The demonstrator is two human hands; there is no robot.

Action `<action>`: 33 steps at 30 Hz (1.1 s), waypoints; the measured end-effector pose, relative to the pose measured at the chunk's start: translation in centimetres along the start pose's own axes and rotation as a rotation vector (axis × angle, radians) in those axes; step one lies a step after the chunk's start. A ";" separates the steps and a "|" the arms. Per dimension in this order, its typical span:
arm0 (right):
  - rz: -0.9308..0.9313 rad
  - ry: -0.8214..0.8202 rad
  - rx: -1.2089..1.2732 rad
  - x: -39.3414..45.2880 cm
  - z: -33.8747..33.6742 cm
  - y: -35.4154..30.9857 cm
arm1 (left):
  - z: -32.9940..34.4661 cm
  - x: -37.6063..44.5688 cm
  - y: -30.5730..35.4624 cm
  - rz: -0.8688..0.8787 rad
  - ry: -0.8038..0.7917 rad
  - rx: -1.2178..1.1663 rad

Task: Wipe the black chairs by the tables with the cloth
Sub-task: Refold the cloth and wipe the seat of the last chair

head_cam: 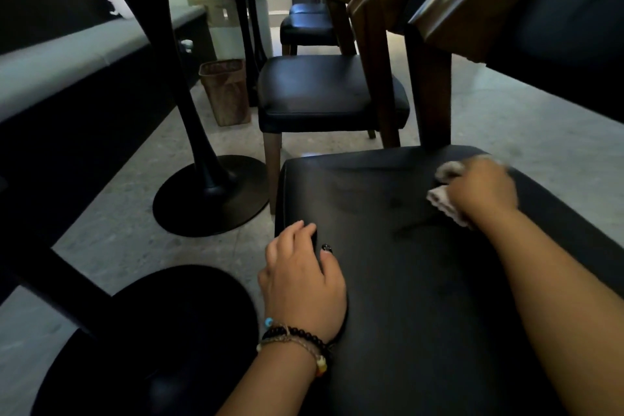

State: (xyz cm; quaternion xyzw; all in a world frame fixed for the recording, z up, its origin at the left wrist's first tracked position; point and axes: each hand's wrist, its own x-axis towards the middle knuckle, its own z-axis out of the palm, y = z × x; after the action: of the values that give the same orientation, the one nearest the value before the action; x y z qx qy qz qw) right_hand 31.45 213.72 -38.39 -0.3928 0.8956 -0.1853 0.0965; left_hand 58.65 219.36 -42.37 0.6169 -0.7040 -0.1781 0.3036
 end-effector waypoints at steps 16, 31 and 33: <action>-0.343 0.138 0.303 -11.5 -2.3 -0.3 | -0.1 0.1 -0.6 -0.079 0.118 -0.300; -0.649 -0.156 0.019 -16.8 0.7 -2.6 | -1.0 -0.7 -2.4 -0.417 0.088 -0.889; -0.838 -0.164 0.018 -19.5 2.1 -2.8 | -0.4 -2.3 -3.5 -0.444 0.020 -0.931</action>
State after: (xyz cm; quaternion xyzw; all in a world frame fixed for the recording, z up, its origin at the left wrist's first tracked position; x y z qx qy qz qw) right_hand 47.13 225.82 -38.62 -0.7353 0.6463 -0.1844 0.0874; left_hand 61.74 221.08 -44.76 0.5528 -0.3991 -0.5267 0.5076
